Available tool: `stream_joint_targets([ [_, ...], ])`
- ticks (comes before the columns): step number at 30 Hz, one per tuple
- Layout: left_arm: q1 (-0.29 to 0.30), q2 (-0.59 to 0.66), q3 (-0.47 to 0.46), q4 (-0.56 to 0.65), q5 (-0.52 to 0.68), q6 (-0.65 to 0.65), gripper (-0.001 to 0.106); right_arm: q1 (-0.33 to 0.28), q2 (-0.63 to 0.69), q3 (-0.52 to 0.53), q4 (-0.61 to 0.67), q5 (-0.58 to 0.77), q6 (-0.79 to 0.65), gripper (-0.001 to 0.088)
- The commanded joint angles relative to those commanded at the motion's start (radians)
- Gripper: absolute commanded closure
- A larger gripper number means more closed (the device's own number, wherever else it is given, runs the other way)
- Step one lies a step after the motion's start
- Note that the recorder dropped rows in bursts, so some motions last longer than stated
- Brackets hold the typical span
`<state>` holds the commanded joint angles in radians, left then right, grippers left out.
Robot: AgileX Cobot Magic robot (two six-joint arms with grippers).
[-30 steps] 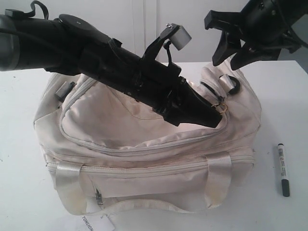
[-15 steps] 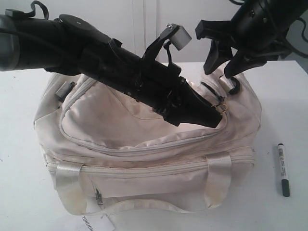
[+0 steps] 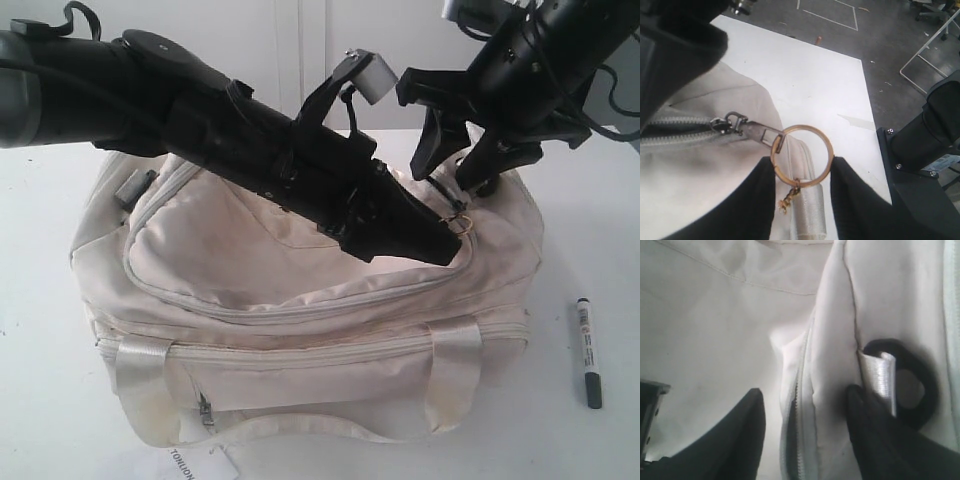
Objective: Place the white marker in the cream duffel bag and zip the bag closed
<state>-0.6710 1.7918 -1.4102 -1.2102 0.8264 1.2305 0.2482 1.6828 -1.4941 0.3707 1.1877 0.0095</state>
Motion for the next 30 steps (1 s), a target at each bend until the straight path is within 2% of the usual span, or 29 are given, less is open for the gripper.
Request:
stream_joint_targets([
  [6, 0.0, 0.0, 0.0, 0.0, 0.0, 0.0, 0.105, 0.0, 0.003, 0.012, 0.0, 0.0, -0.009, 0.0404],
  [8, 0.0, 0.0, 0.0, 0.0, 0.0, -0.002, 0.105, 0.0, 0.004, 0.024, 0.0, 0.0, -0.009, 0.0539],
  [11, 0.0, 0.0, 0.0, 0.0, 0.0, -0.002, 0.105, 0.0, 0.004, 0.03, -0.002, -0.018, -0.009, 0.0829],
  [12, 0.0, 0.0, 0.0, 0.0, 0.0, -0.002, 0.105, 0.0, 0.004, 0.03, -0.002, -0.025, -0.009, 0.0871],
  [20, 0.0, 0.0, 0.0, 0.0, 0.008, -0.006, 0.105, 0.0, 0.004, 0.03, 0.029, -0.091, -0.003, 0.0868],
  [27, 0.0, 0.0, 0.0, 0.0, 0.024, -0.111, 0.105, 0.0, 0.004, 0.03, 0.087, -0.155, 0.011, 0.0868],
  [30, 0.0, 0.0, 0.0, 0.0, 0.045, -0.118, 0.105, 0.0, 0.004, 0.03, 0.087, -0.169, 0.02, 0.0868],
])
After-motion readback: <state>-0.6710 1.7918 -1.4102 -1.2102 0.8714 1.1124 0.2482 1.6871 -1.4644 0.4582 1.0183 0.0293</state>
